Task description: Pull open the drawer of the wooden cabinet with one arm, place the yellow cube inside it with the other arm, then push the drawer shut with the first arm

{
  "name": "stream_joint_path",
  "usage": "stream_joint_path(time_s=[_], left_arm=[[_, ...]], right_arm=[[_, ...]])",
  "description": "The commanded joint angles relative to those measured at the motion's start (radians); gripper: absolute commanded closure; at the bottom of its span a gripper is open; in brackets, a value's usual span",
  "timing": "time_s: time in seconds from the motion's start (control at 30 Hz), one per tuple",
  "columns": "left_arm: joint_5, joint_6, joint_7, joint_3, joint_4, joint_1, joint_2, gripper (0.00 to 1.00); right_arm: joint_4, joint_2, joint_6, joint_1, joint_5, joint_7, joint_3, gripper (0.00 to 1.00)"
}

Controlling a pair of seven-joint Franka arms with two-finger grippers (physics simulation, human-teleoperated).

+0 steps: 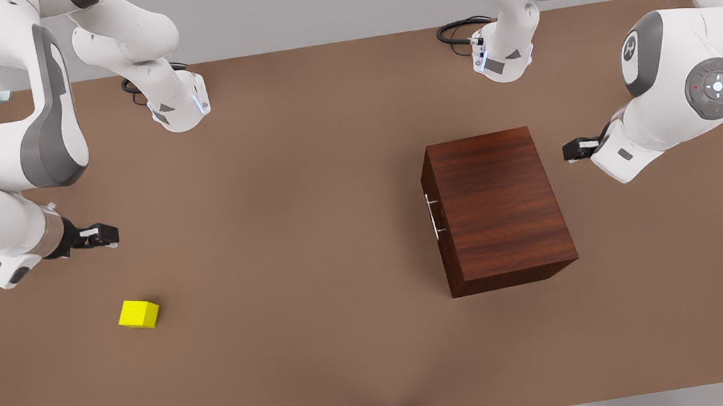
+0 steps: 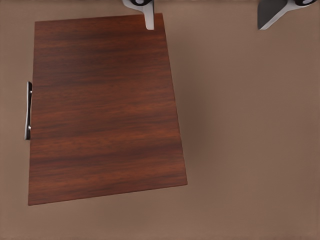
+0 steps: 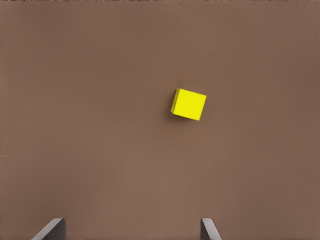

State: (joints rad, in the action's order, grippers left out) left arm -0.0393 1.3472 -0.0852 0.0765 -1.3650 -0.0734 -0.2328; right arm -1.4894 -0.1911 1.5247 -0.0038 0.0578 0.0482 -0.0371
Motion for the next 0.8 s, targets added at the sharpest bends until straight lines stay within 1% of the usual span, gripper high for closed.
stream_joint_path(time_s=[0.0,0.07,0.23,0.27,0.3,0.33,0.43,0.5,0.53,0.57,0.67,0.77], left_arm=[[-0.001,0.006,-0.025,0.0,0.0,0.001,0.001,0.0],[-0.001,0.006,-0.025,0.0,-0.002,0.0,0.001,0.0],[-0.008,0.03,-0.034,0.0,0.001,-0.085,-0.045,0.0],[-0.051,0.032,-0.085,-0.04,0.006,-0.205,-0.085,0.0],[-0.073,0.049,-0.146,-0.04,0.018,-0.267,-0.121,0.0],[-0.082,0.116,-0.296,-0.04,0.024,-0.351,-0.181,0.0],[-0.083,0.305,-0.57,-0.023,0.043,-0.437,-0.278,0.0],[-0.106,0.316,-0.734,-0.023,0.149,-0.516,-0.382,0.0],[-0.113,0.316,-0.771,-0.023,0.184,-0.542,-0.413,0.0],[-0.113,0.325,-0.797,-0.024,0.199,-0.554,-0.425,0.0],[-0.157,0.336,-0.867,-0.026,0.201,-0.562,-0.457,0.0],[-0.159,0.349,-0.965,-0.026,0.182,-0.566,-0.473,0.0]], right_arm=[[0.0,0.001,0.014,0.001,-0.003,0.035,-0.001,0.0],[0.011,-0.011,0.009,0.001,-0.003,0.032,0.0,0.0],[0.011,-0.014,0.014,-0.013,-0.026,0.032,0.003,0.0],[0.011,-0.017,0.014,-0.013,-0.024,0.032,0.003,0.0],[0.009,-0.021,0.014,-0.013,-0.024,0.032,0.003,0.0],[0.006,-0.028,0.014,-0.015,-0.024,0.033,0.005,0.0],[0.014,-0.102,0.058,-0.055,-0.021,0.035,0.005,0.0],[0.014,-0.143,0.089,-0.065,-0.009,0.036,0.006,0.0],[0.037,-0.183,0.106,-0.073,-0.001,0.036,0.011,0.0],[0.055,-0.228,0.126,-0.073,-0.001,0.035,0.013,0.0],[0.047,-0.349,0.268,-0.076,-0.003,-0.017,0.028,0.0],[0.043,-0.404,0.322,-0.096,-0.018,-0.028,0.026,0.0]])
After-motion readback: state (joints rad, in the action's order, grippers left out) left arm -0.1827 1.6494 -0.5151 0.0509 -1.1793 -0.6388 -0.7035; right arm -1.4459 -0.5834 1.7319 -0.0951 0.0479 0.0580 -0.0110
